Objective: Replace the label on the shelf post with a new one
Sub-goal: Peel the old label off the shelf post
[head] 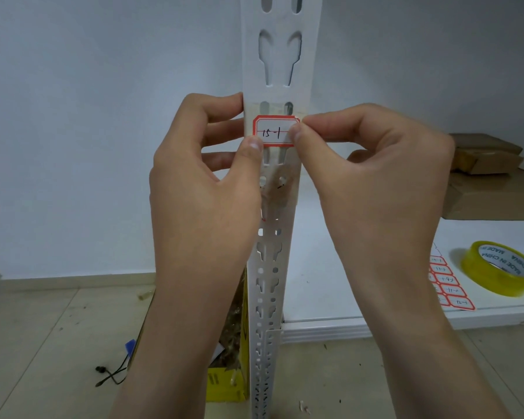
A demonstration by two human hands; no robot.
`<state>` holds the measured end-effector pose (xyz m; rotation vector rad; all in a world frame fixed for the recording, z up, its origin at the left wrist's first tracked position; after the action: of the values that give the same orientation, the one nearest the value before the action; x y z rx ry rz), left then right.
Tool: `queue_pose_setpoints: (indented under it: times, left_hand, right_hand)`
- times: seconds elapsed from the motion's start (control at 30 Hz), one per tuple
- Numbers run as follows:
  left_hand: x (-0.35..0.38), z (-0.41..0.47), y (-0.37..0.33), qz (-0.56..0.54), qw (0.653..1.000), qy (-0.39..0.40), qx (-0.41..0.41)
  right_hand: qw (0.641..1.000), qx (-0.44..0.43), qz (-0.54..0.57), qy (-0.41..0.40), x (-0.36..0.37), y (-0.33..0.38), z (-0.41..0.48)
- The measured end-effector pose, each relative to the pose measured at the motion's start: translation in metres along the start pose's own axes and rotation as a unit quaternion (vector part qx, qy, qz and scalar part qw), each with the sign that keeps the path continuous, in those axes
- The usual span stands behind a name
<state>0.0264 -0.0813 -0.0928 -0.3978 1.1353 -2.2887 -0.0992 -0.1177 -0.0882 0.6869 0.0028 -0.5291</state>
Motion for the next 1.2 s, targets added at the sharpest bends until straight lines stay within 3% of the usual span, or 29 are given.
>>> queue_pose_setpoints:
  times: [1.2]
  left_hand:
    - [0.0006, -0.0007, 0.001, -0.01, 1.0, 0.003, -0.001]
  right_hand:
    - [1.0, 0.005, -0.008, -0.003, 0.0003, 0.0004, -0.0005]
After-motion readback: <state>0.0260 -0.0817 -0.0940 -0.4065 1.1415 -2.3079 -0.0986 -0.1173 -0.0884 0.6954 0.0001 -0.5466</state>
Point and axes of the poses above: each hand's wrist, its own z-axis towards the middle knuckle, its own x-axis out of the palm, y = z × x, the point moved 2 cm from there along z, towards the middle knuckle, and after that the axes turned 4 degrees about -z, right-handed, at the moved point
